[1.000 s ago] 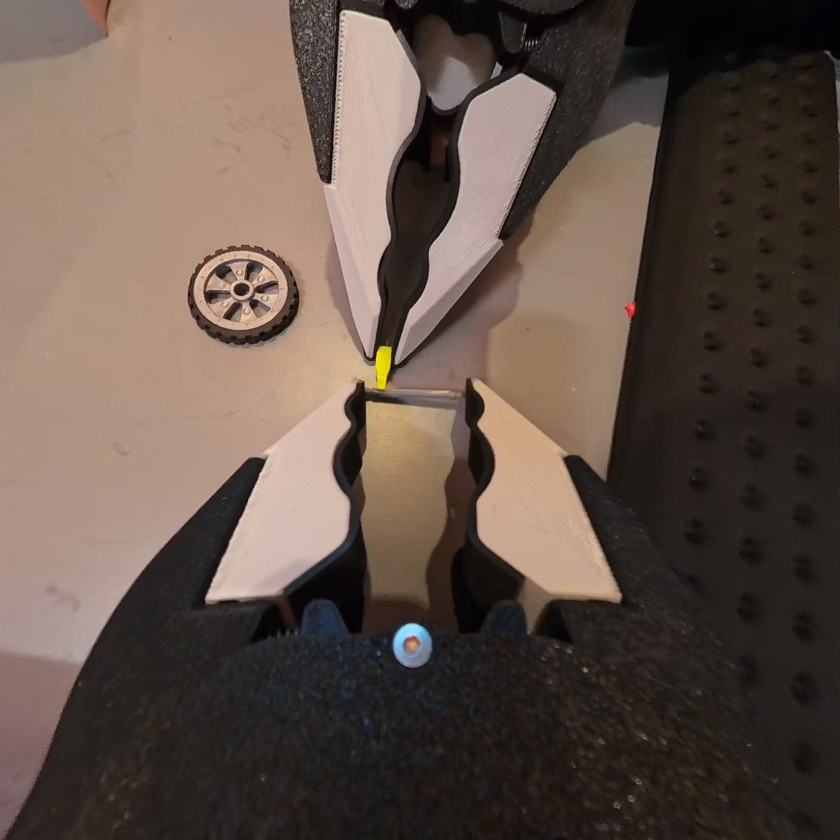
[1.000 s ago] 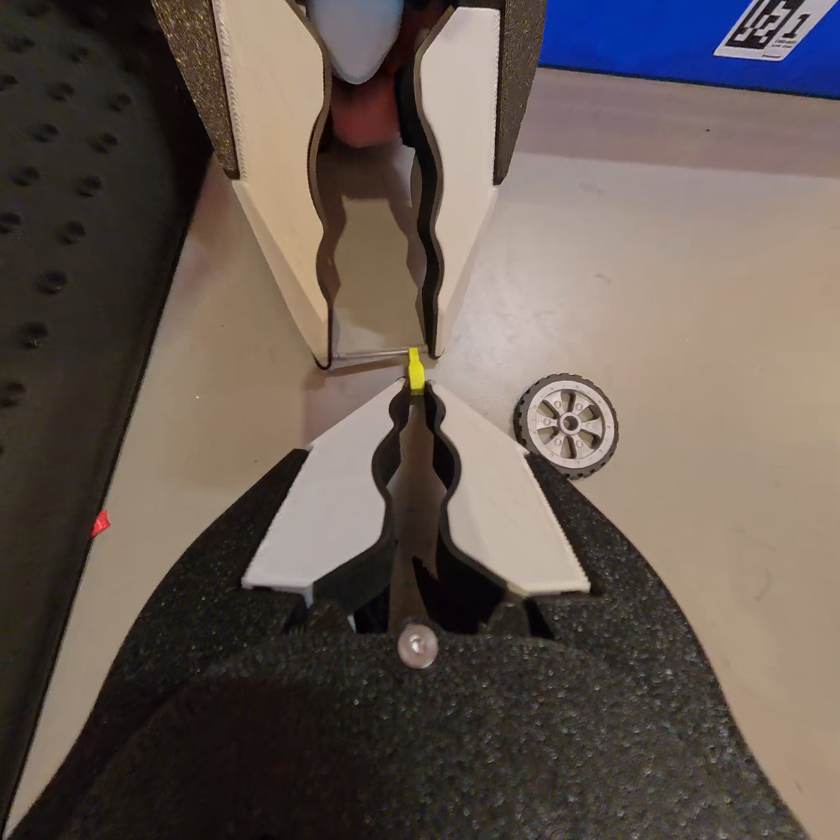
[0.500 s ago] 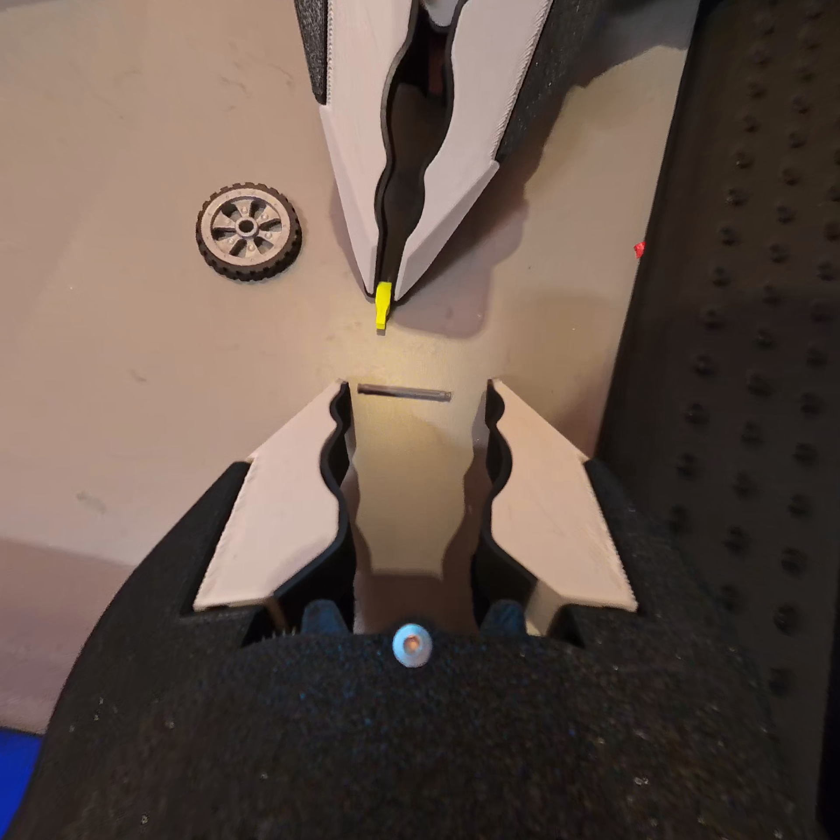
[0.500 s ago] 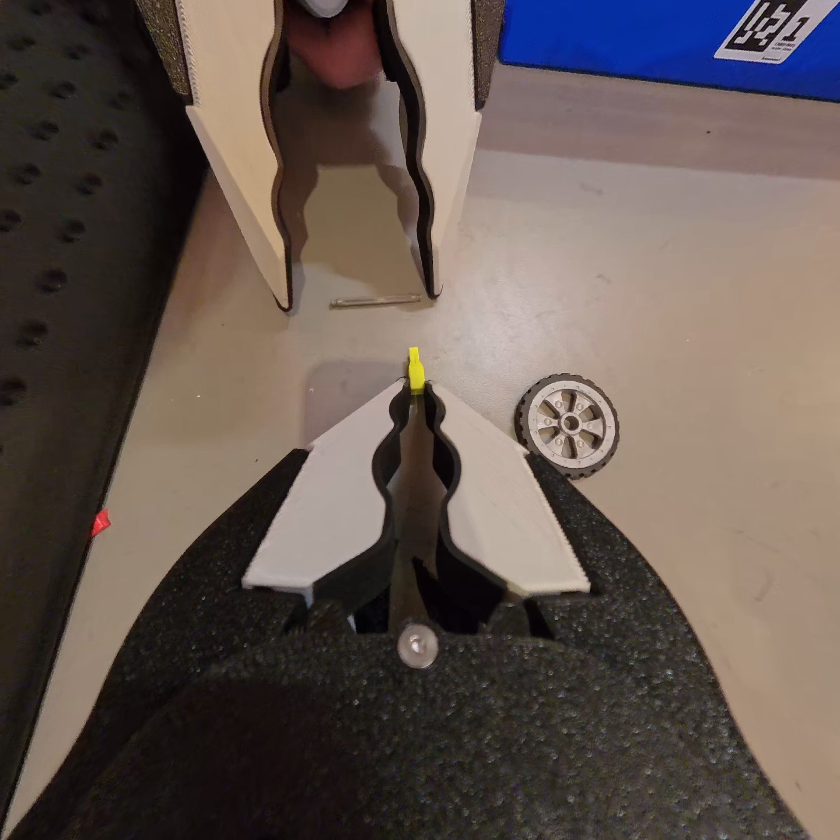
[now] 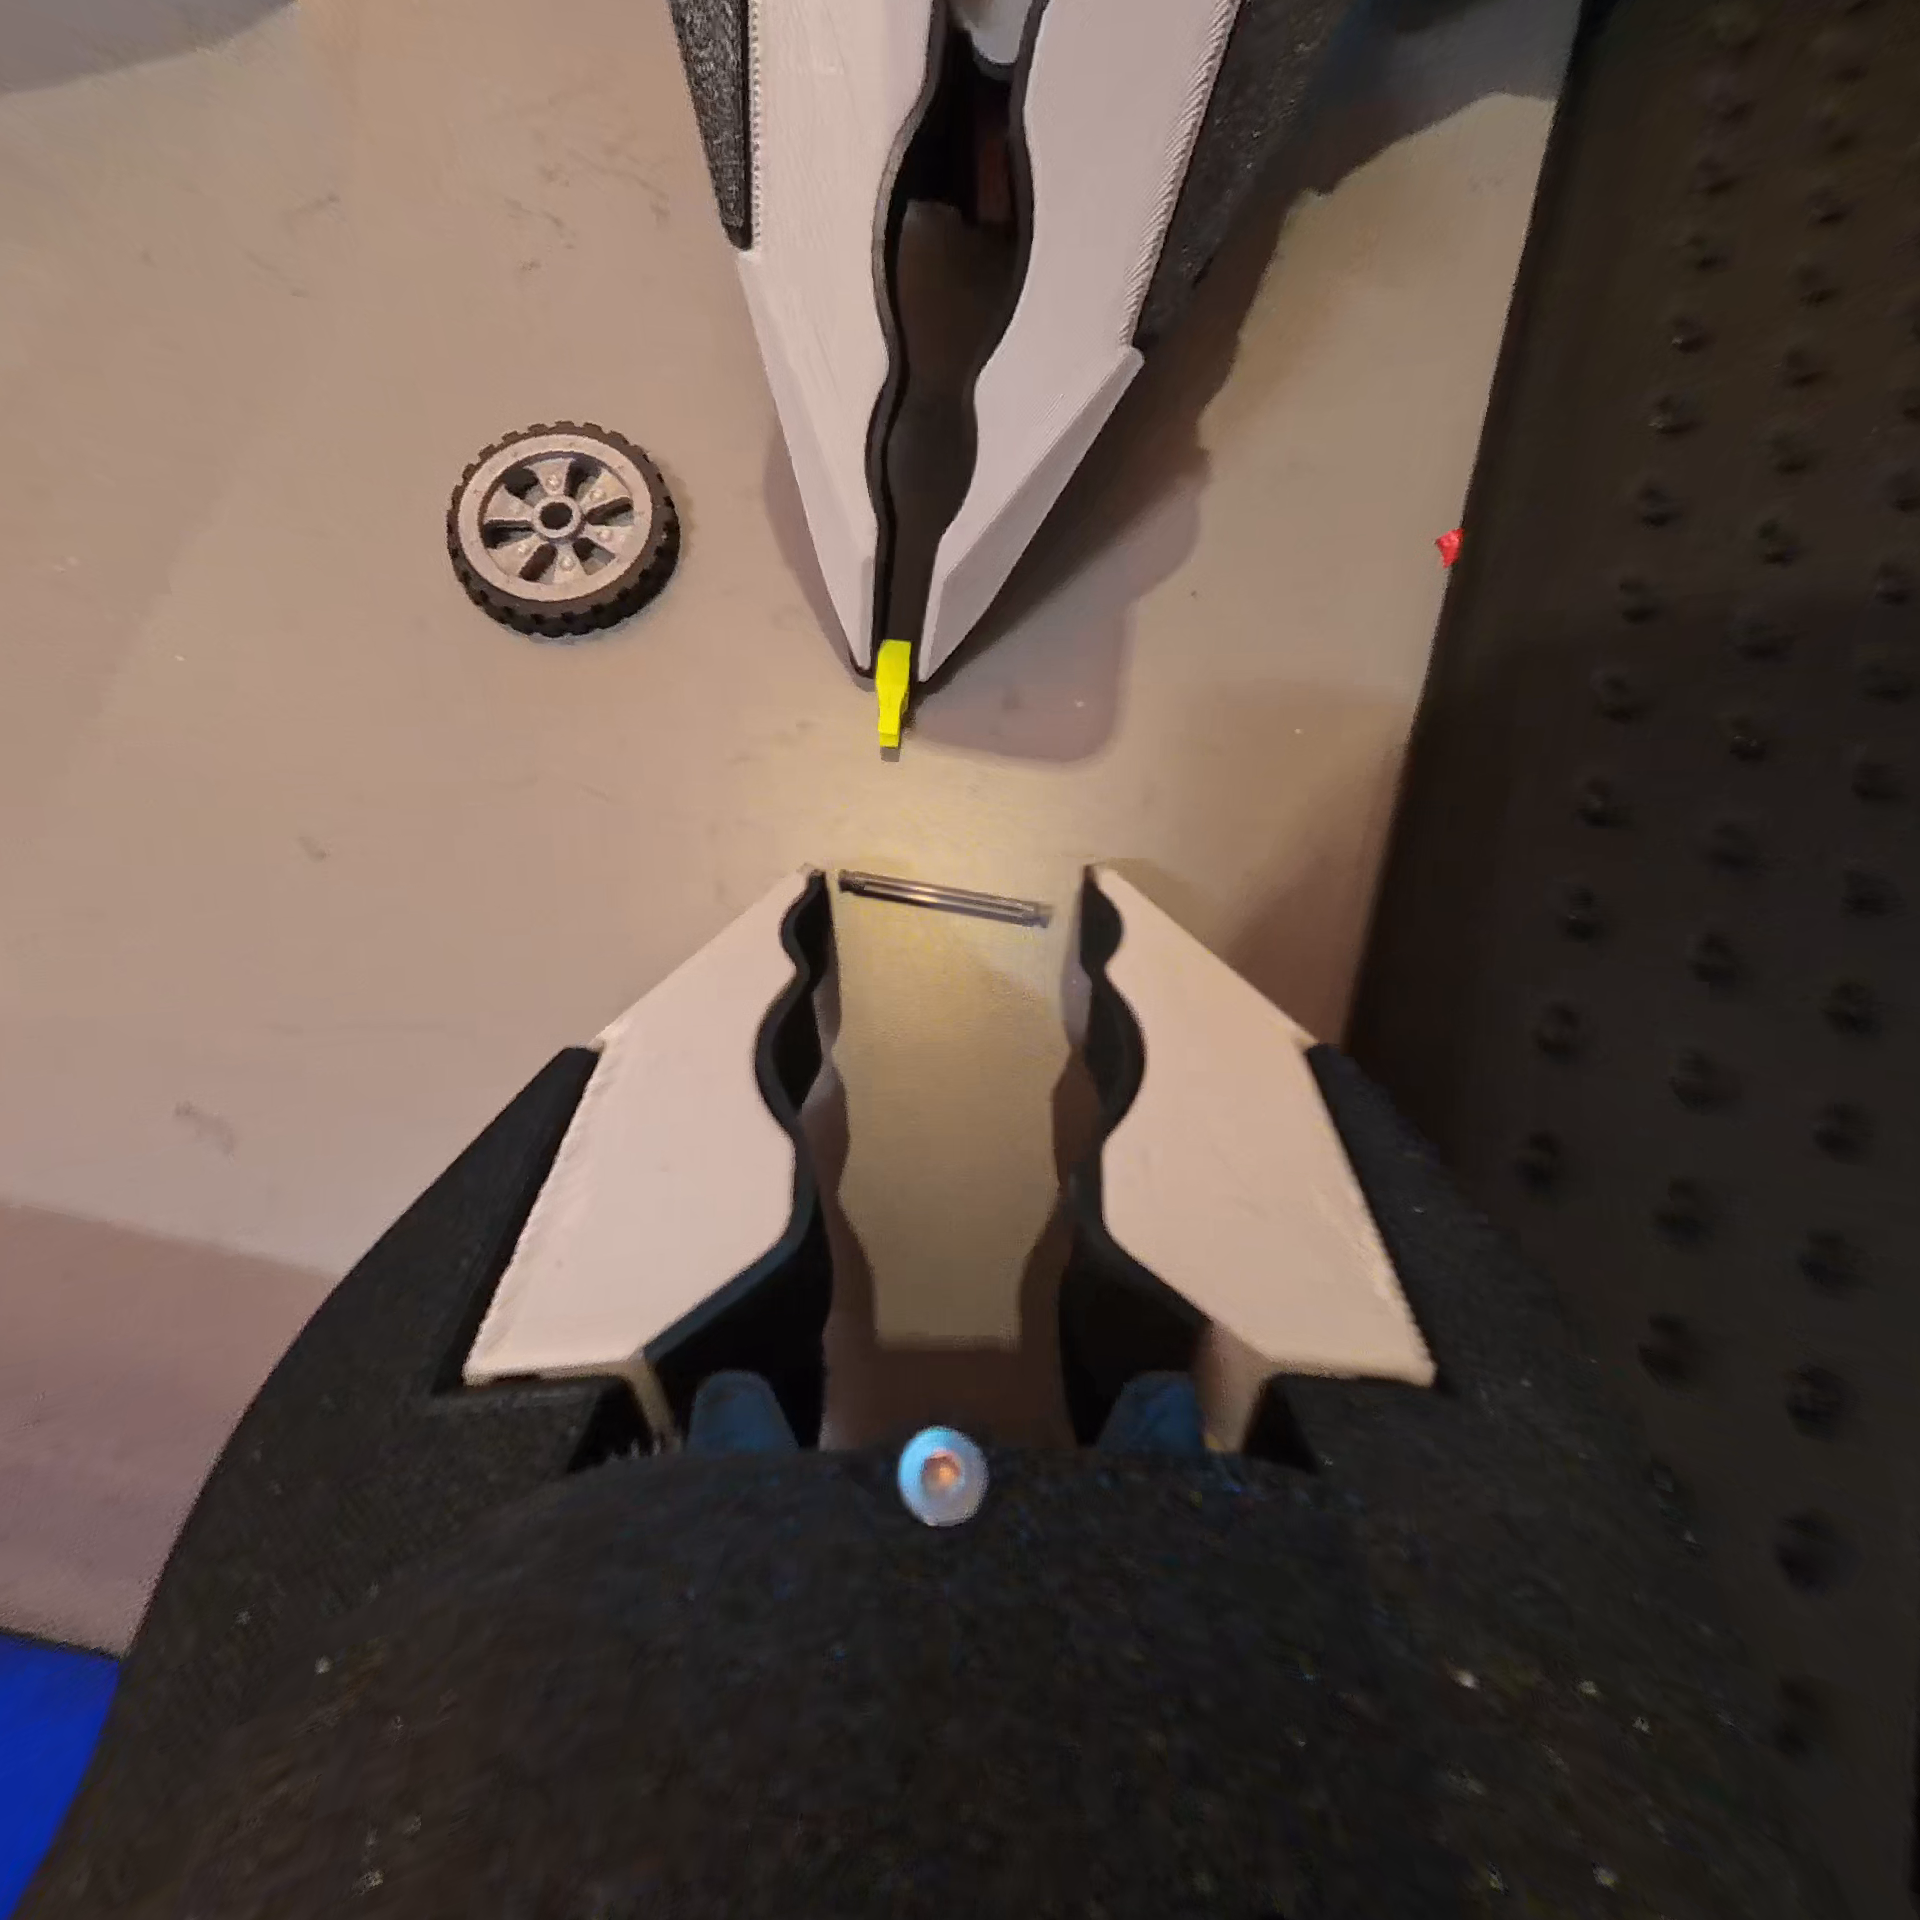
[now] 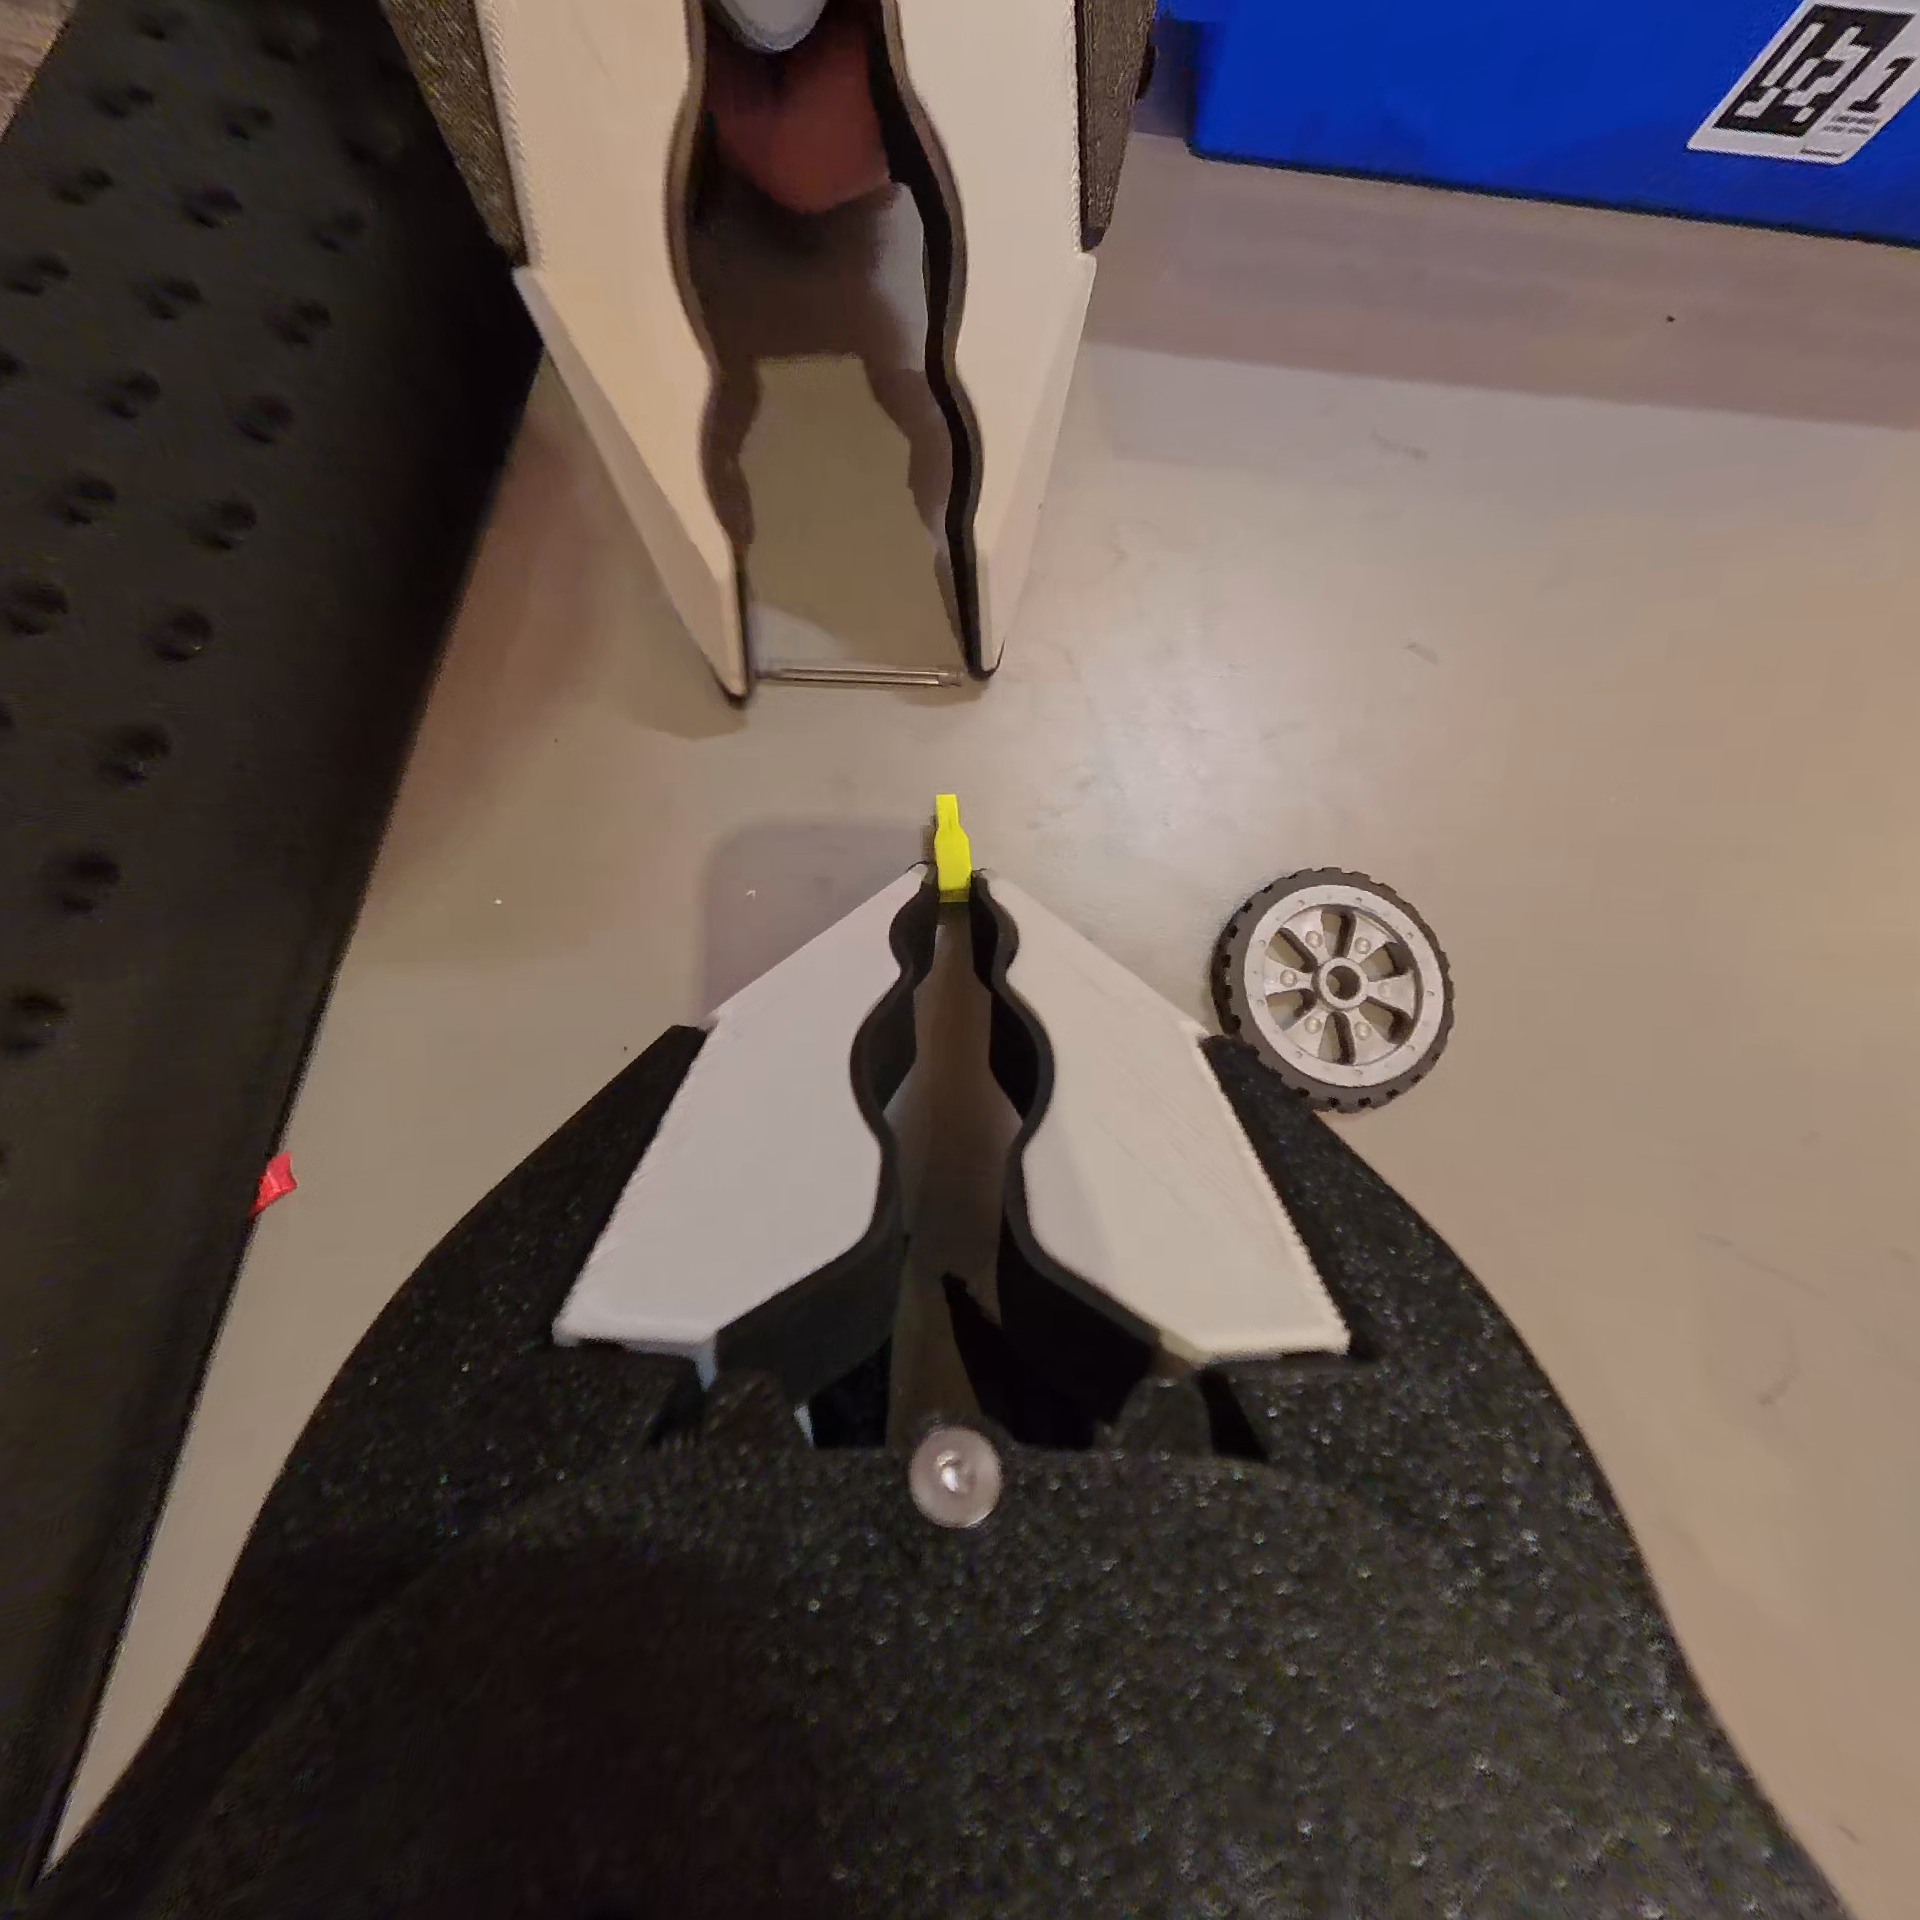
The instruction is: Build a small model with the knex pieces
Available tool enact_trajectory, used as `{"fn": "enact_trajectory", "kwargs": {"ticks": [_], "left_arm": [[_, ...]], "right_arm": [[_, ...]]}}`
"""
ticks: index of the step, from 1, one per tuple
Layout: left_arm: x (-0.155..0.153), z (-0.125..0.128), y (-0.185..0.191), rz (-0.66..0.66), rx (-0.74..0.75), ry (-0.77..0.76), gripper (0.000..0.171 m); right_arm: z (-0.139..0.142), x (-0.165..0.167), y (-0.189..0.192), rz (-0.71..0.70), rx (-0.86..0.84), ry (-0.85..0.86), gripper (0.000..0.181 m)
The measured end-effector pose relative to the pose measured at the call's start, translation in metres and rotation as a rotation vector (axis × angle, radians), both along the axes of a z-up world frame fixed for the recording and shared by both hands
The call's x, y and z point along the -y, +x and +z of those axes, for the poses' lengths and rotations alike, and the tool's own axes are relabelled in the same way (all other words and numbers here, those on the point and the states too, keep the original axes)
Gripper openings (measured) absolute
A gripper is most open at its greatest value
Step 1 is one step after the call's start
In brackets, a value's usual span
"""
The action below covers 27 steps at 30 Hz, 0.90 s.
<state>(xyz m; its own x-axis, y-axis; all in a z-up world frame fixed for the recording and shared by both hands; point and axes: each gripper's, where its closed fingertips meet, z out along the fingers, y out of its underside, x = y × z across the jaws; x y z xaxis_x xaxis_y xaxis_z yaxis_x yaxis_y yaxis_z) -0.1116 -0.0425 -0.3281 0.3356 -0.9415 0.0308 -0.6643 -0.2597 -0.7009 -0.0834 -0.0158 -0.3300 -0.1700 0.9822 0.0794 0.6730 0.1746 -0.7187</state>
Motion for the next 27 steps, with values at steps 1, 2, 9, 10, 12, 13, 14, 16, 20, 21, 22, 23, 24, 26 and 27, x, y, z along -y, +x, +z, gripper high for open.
{"fn": "enact_trajectory", "kwargs": {"ticks": [1, 2, 9, 10, 12, 13, 14, 16, 20, 21, 22, 23, 24, 26, 27], "left_arm": [[0.001, 0.000, -0.001, -0.009, -0.001, -0.006, 0.050], [0.004, -0.001, -0.003, -0.030, -0.012, -0.022, 0.051], [0.000, -0.002, -0.002, -0.102, -0.039, 0.008, 0.040], [0.000, -0.002, -0.002, -0.112, -0.038, 0.021, 0.040], [0.000, -0.003, -0.002, -0.123, -0.033, 0.025, 0.039], [-0.001, -0.002, -0.002, -0.125, -0.022, 0.024, 0.039], [-0.001, -0.002, -0.002, -0.125, -0.013, 0.022, 0.039], [-0.001, -0.002, -0.002, -0.125, -0.016, 0.041, 0.039], [0.001, -0.002, 0.004, -0.133, -0.012, 0.085, 0.038], [0.002, -0.001, 0.008, -0.143, -0.013, 0.103, 0.038], [0.002, -0.001, 0.012, -0.148, -0.014, 0.119, 0.038], [0.002, -0.001, 0.015, -0.151, -0.014, 0.130, 0.038], [0.002, -0.001, 0.017, -0.152, -0.013, 0.142, 0.038], [0.002, 0.000, 0.022, -0.150, -0.014, 0.172, 0.038], [0.001, 0.000, 0.023, -0.145, -0.016, 0.179, 0.038]], "right_arm": [[0.000, 0.000, 0.000, 0.001, 0.000, 0.001, 0.005], [0.000, 0.000, 0.000, 0.002, 0.000, 0.002, 0.005], [0.000, 0.002, 0.000, 0.007, -0.001, 0.001, 0.005], [0.000, 0.002, 0.001, 0.009, -0.001, 0.002, 0.005], [0.000, 0.002, 0.001, 0.010, -0.001, 0.002, 0.005], [0.000, 0.002, 0.001, 0.010, -0.001, 0.001, 0.005], [0.000, 0.002, 0.001, 0.011, -0.001, 0.001, 0.005], [0.000, 0.003, 0.001, 0.011, -0.001, -0.001, 0.005], [0.000, 0.006, -0.001, 0.020, 0.001, -0.011, 0.005], [0.000, 0.007, -0.001, 0.023, 0.002, -0.012, 0.005], [0.000, 0.008, -0.001, 0.025, 0.002, -0.015, 0.005], [0.000, 0.009, -0.002, 0.026, 0.003, -0.018, 0.005], [0.000, 0.009, -0.002, 0.029, 0.004, -0.022, 0.005], [0.000, 0.011, -0.002, 0.038, 0.006, -0.027, 0.005], [0.000, 0.011, -0.002, 0.041, 0.007, -0.027, 0.005]]}}
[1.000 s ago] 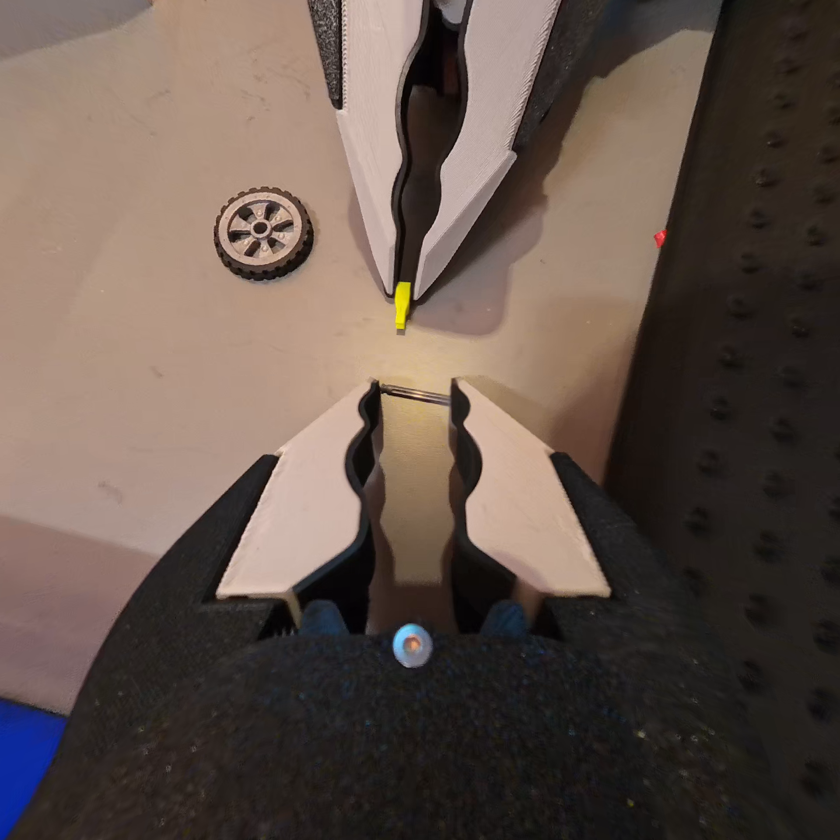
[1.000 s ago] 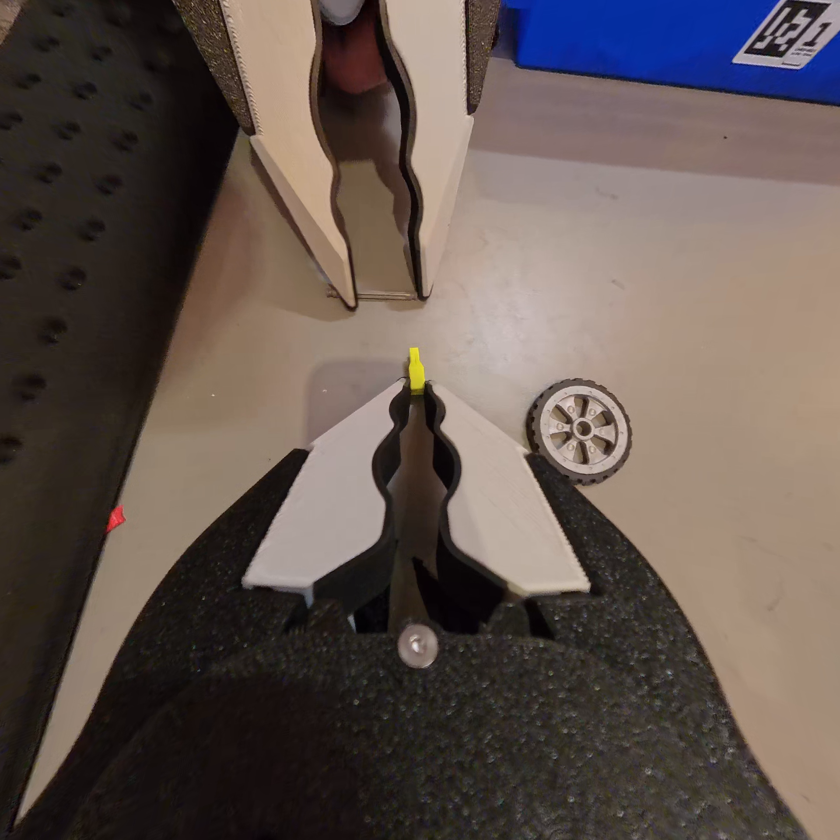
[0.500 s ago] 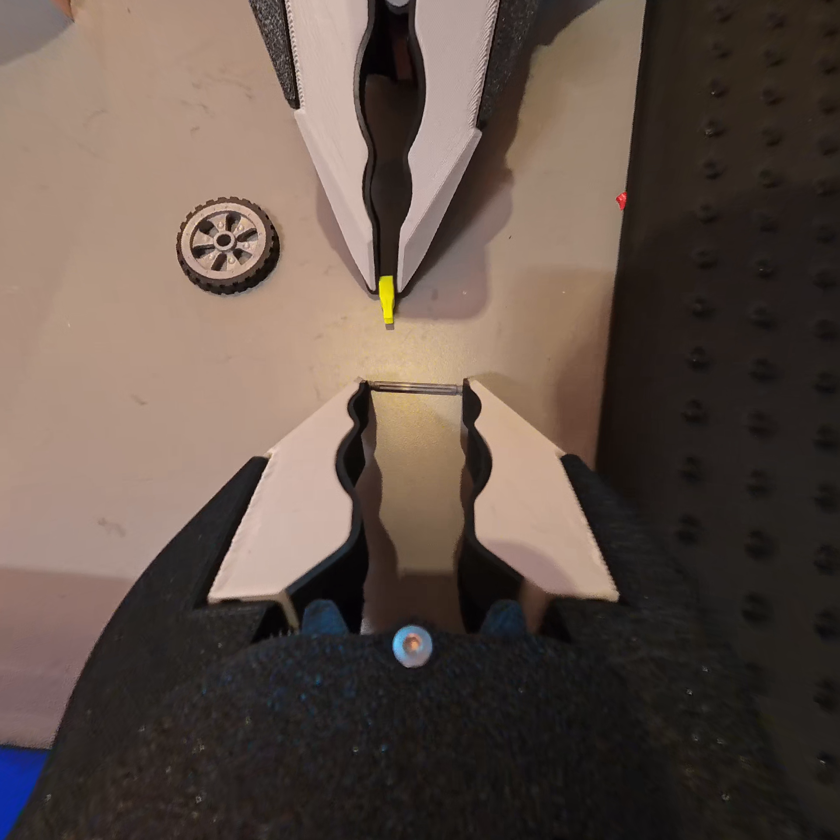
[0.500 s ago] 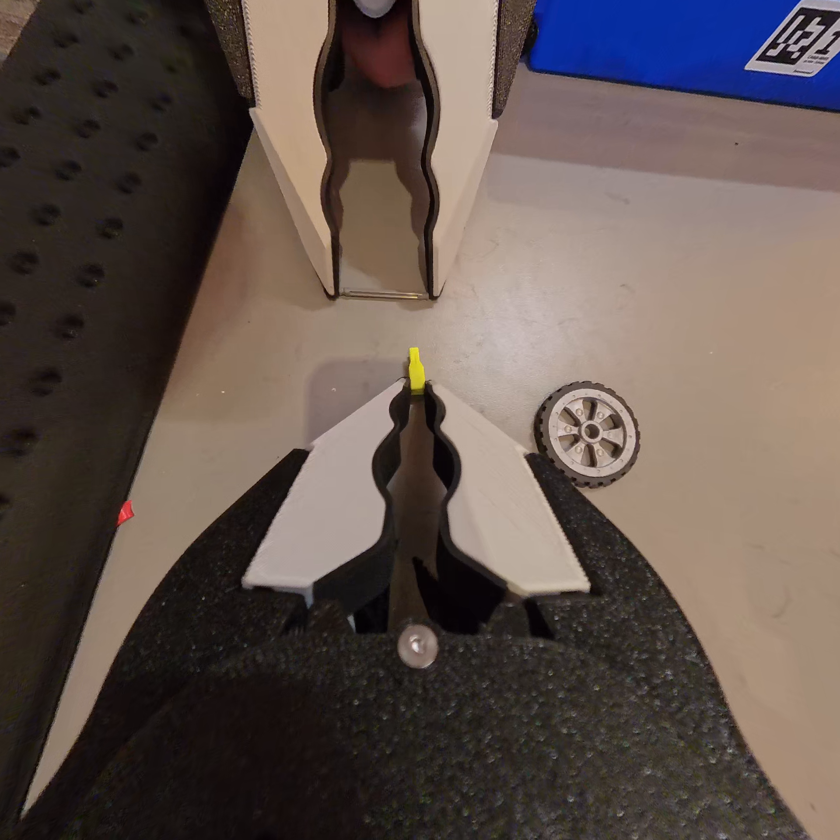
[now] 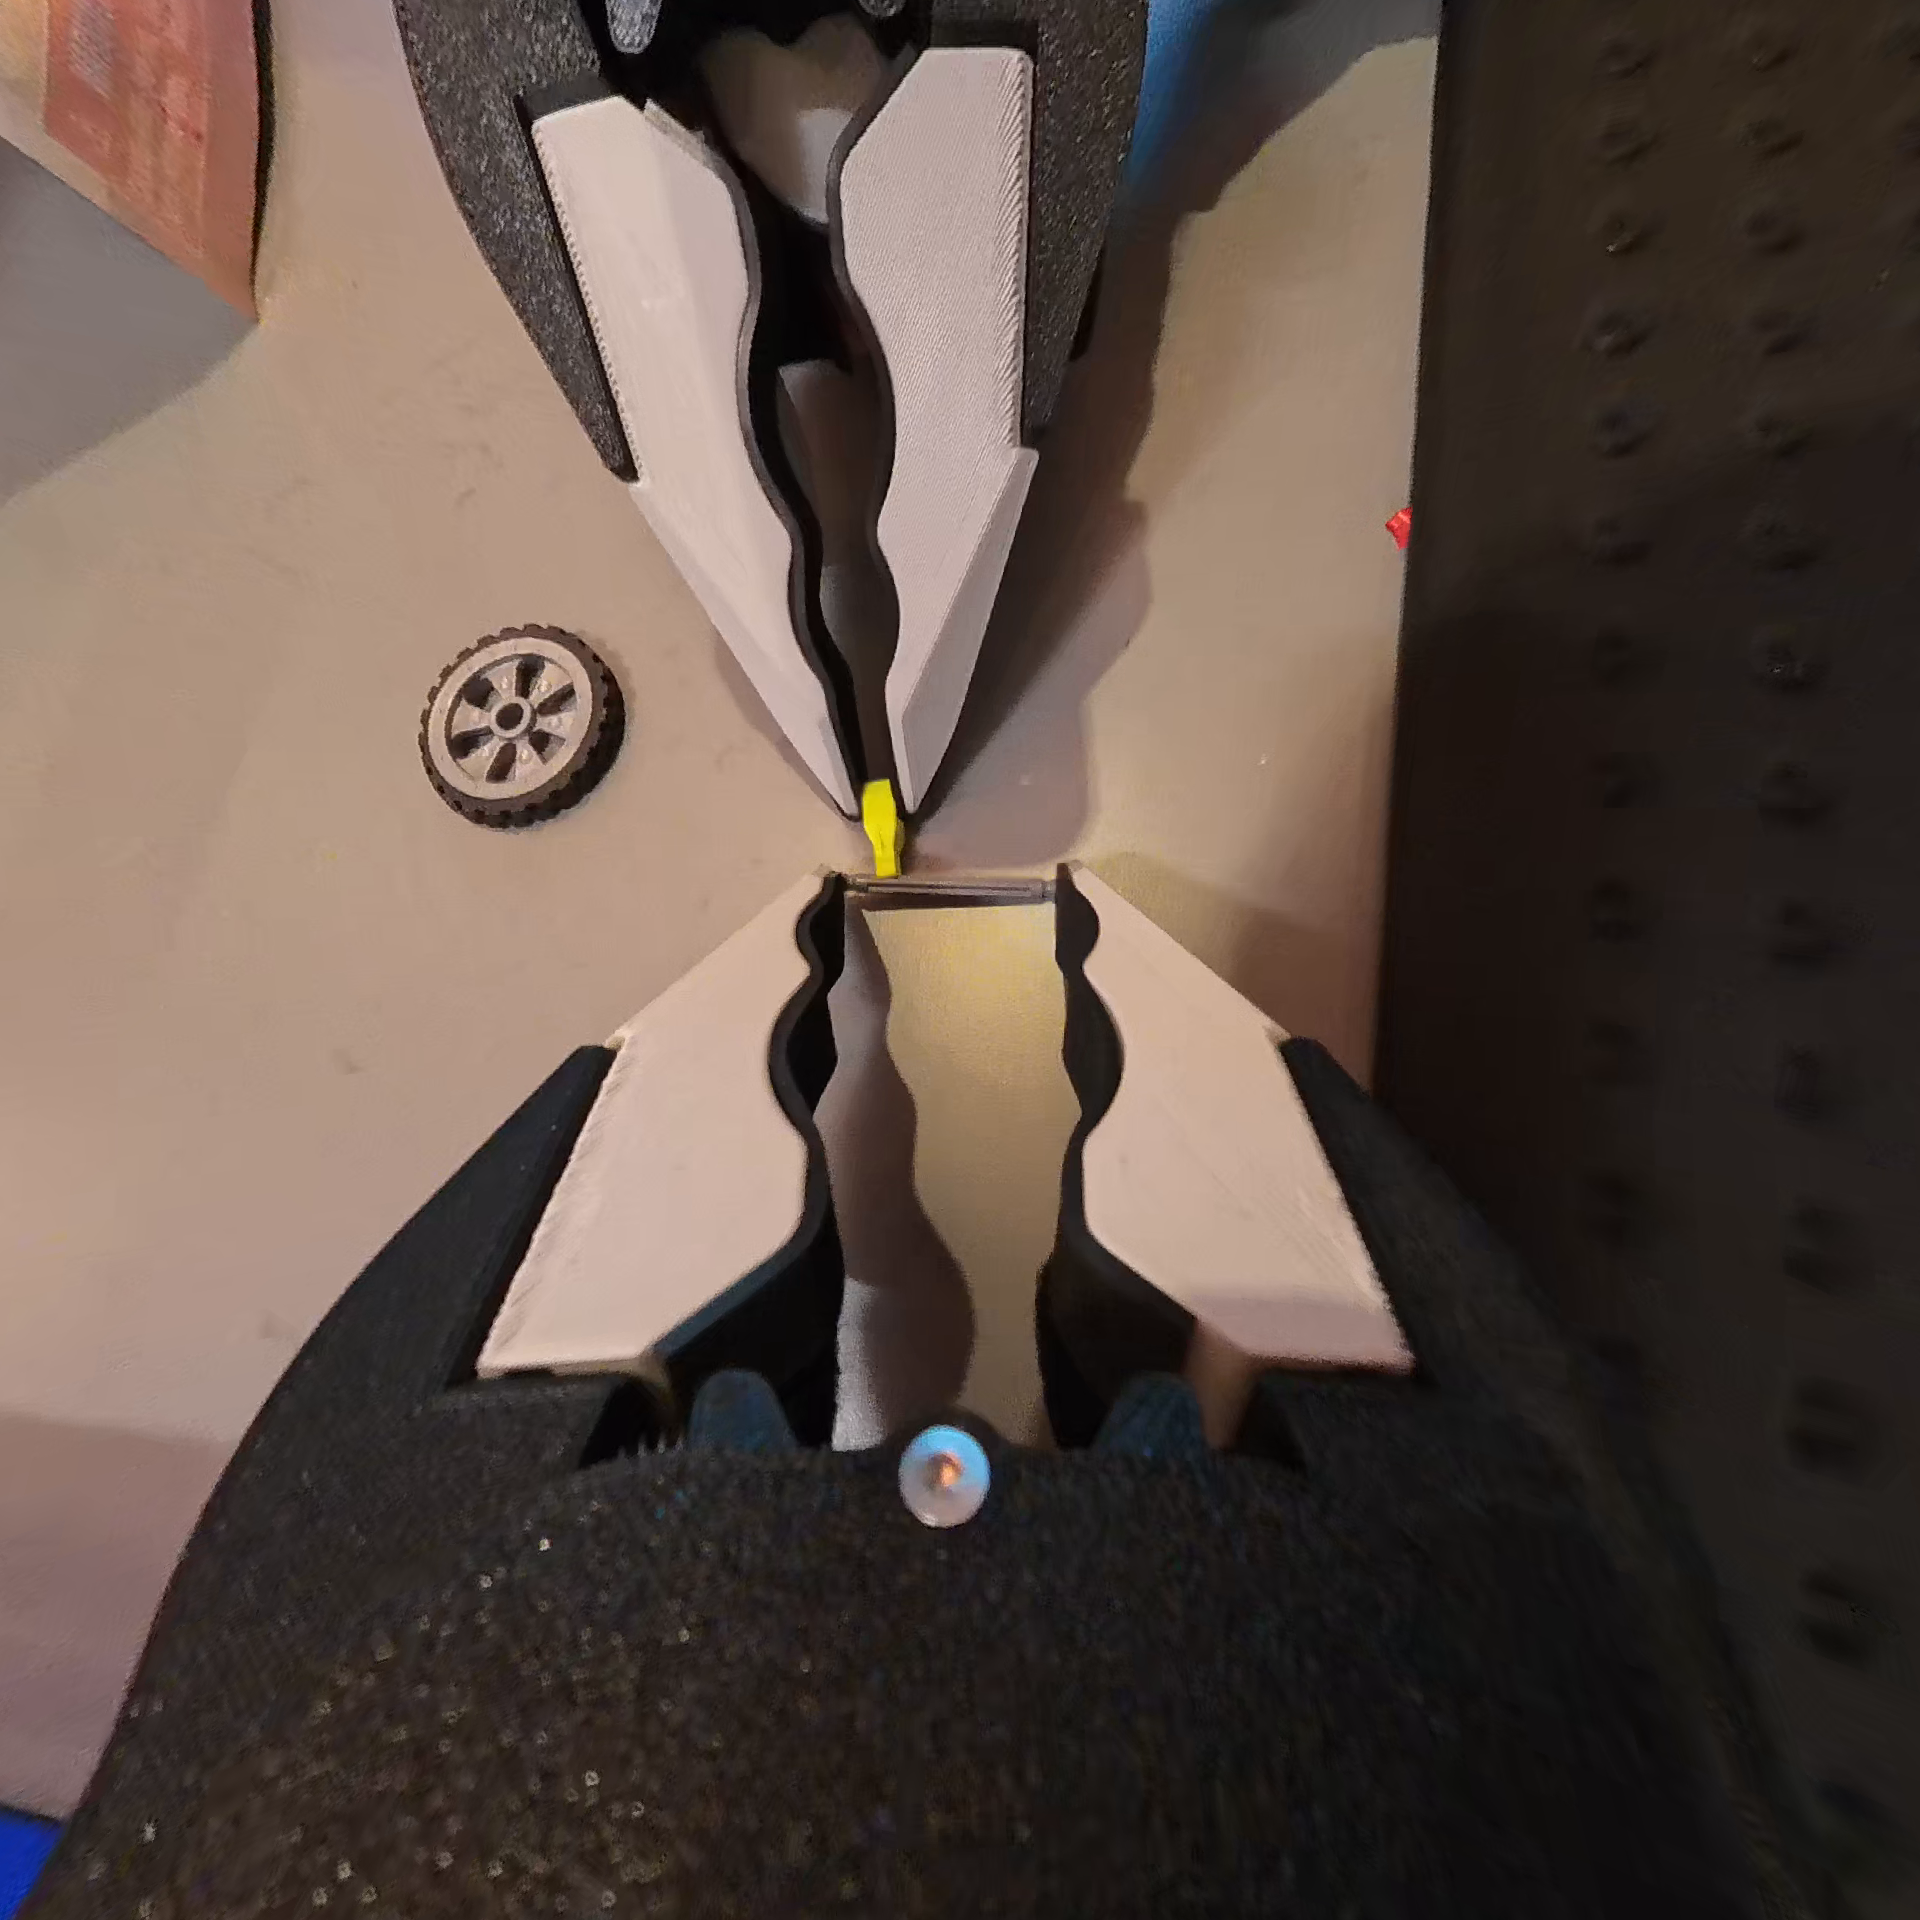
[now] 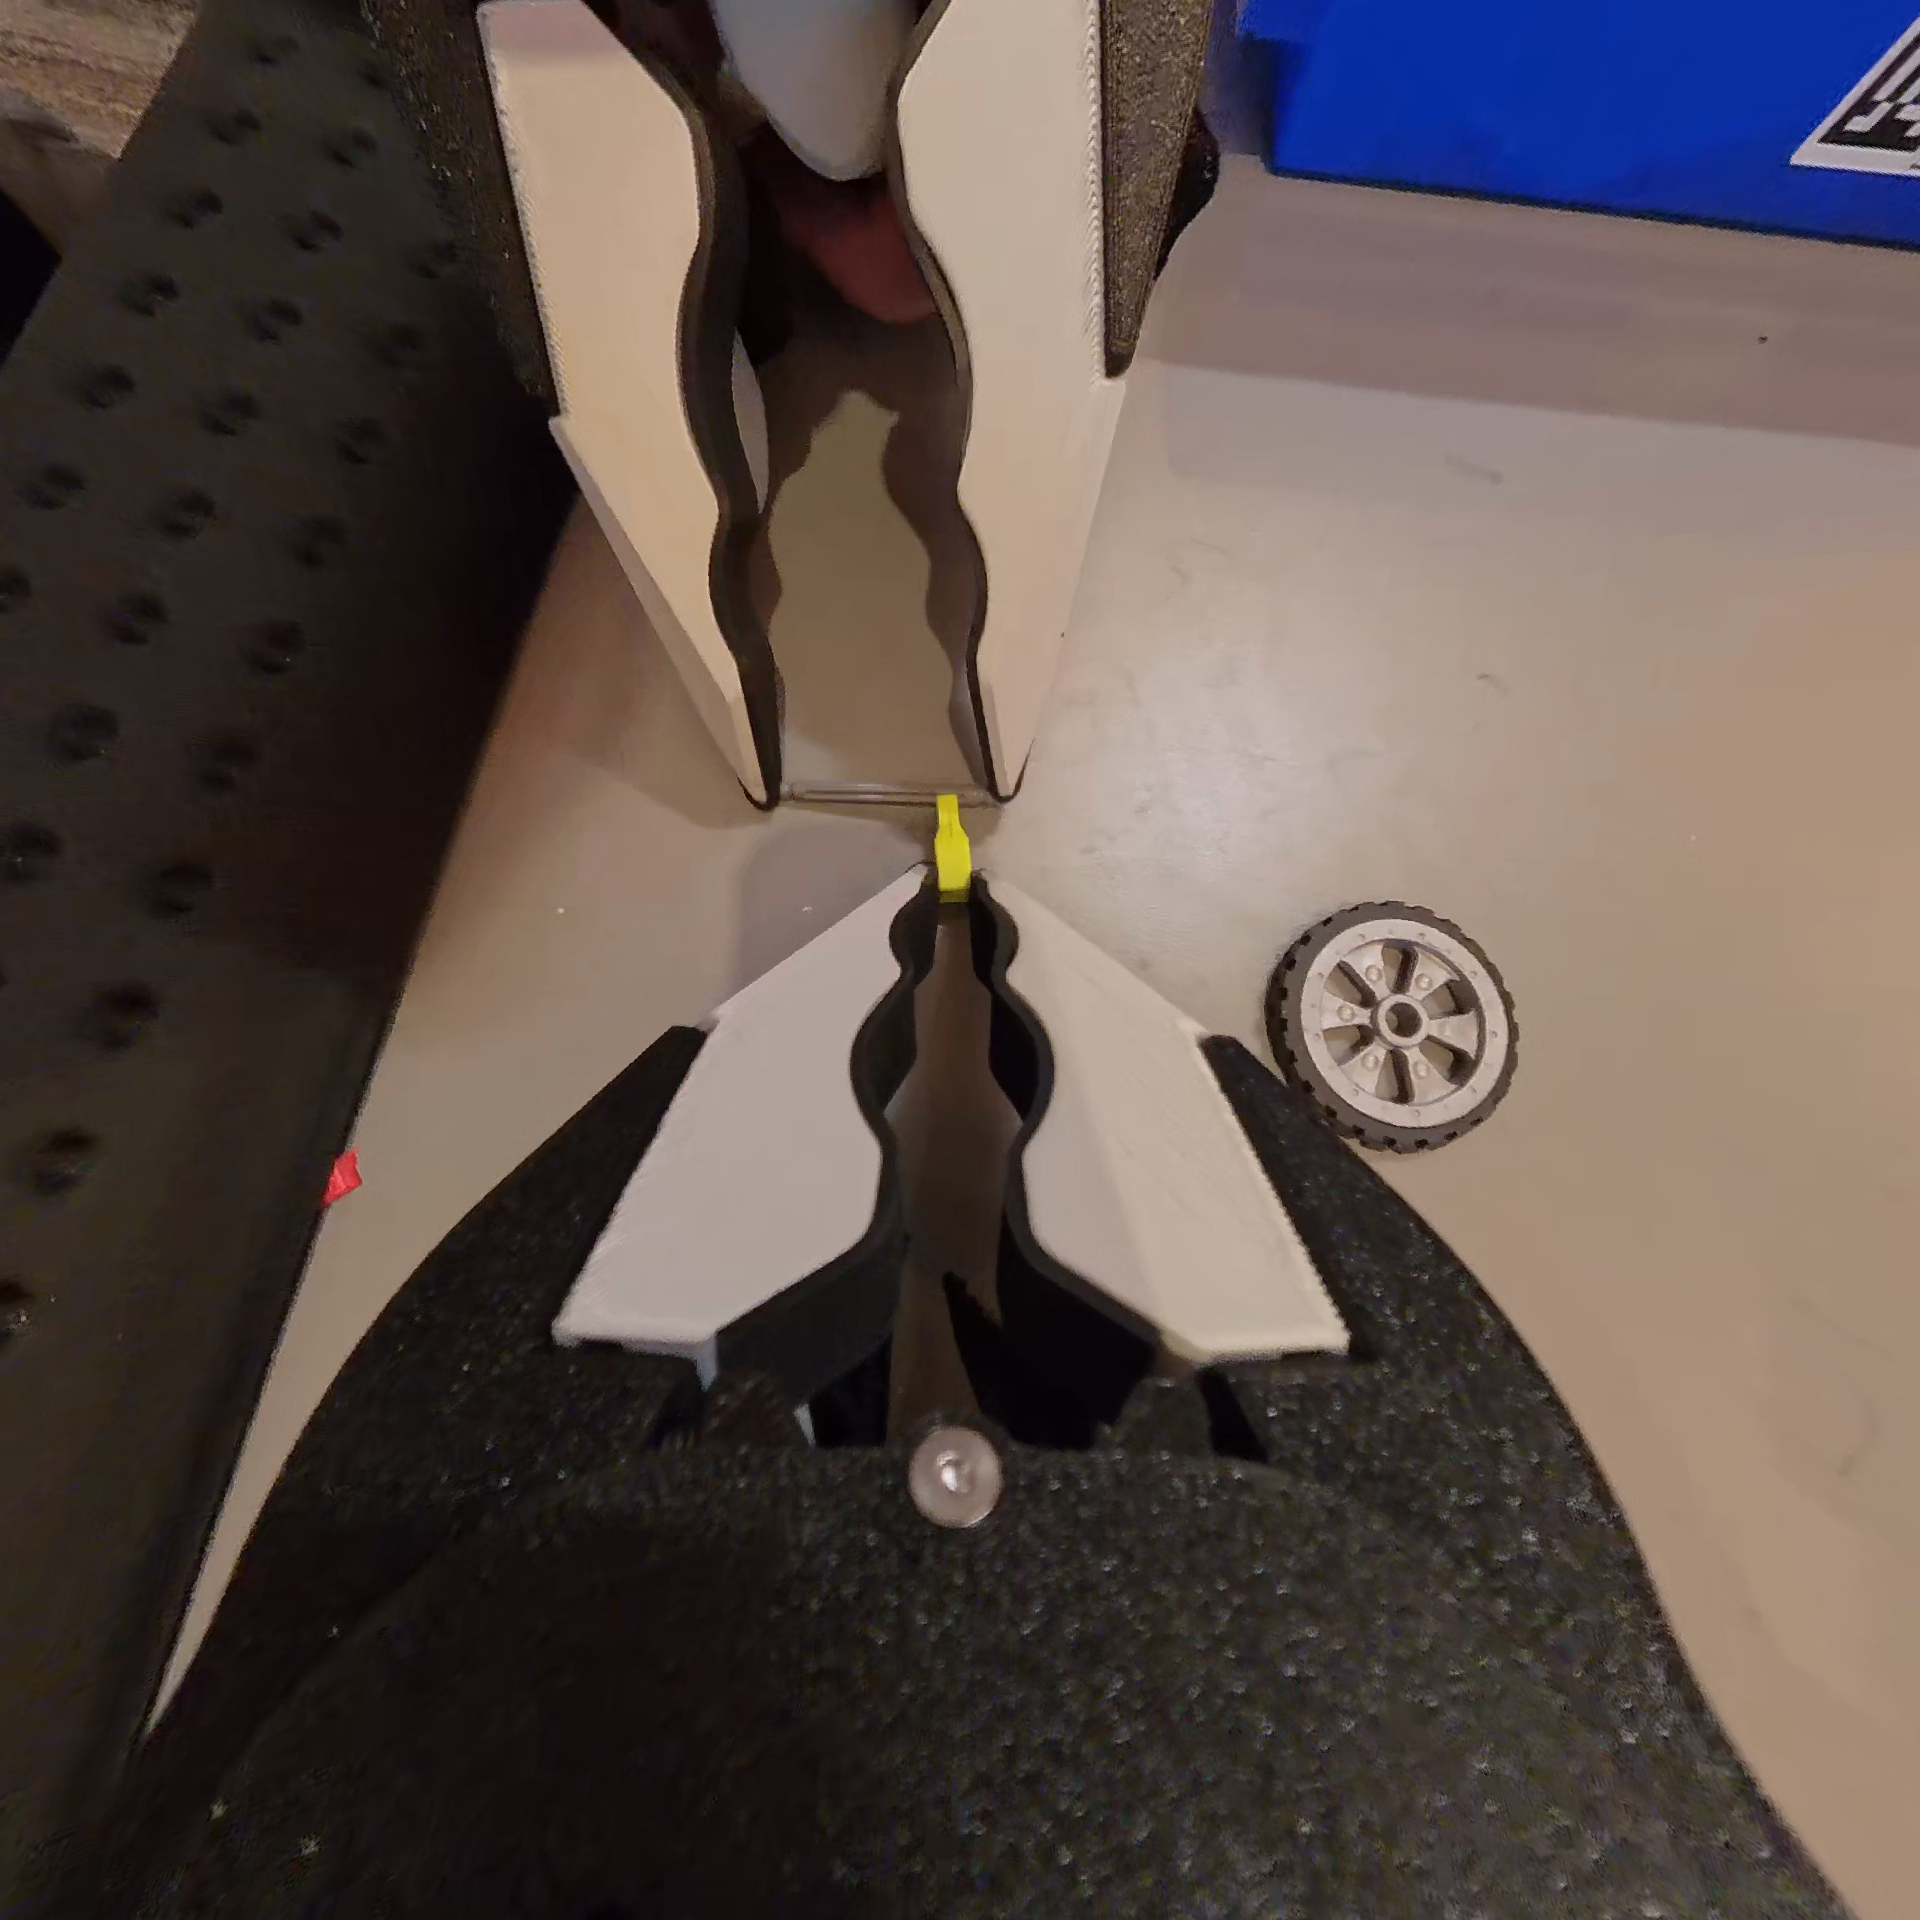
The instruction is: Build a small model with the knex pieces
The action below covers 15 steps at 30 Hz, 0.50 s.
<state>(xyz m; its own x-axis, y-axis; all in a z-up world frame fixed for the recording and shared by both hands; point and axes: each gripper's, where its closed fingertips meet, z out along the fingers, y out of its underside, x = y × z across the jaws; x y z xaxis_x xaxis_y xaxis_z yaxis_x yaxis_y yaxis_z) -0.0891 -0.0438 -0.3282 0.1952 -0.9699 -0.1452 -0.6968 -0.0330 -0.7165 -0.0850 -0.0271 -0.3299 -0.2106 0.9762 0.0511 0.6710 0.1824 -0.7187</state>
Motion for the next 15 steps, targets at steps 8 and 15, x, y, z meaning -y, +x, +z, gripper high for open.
{"fn": "enact_trajectory", "kwargs": {"ticks": [8, 15], "left_arm": [[-0.0010, -0.0005, 0.0035, 0.083, 0.001, -0.004, 0.038], [-0.0007, -0.0014, 0.0027, 0.107, 0.007, -0.020, 0.037]], "right_arm": [[0.0002, 0.0020, -0.0002, 0.061, -0.001, 0.014, 0.004], [0.0010, 0.0044, -0.0039, 0.113, 0.020, 0.024, 0.004]]}}
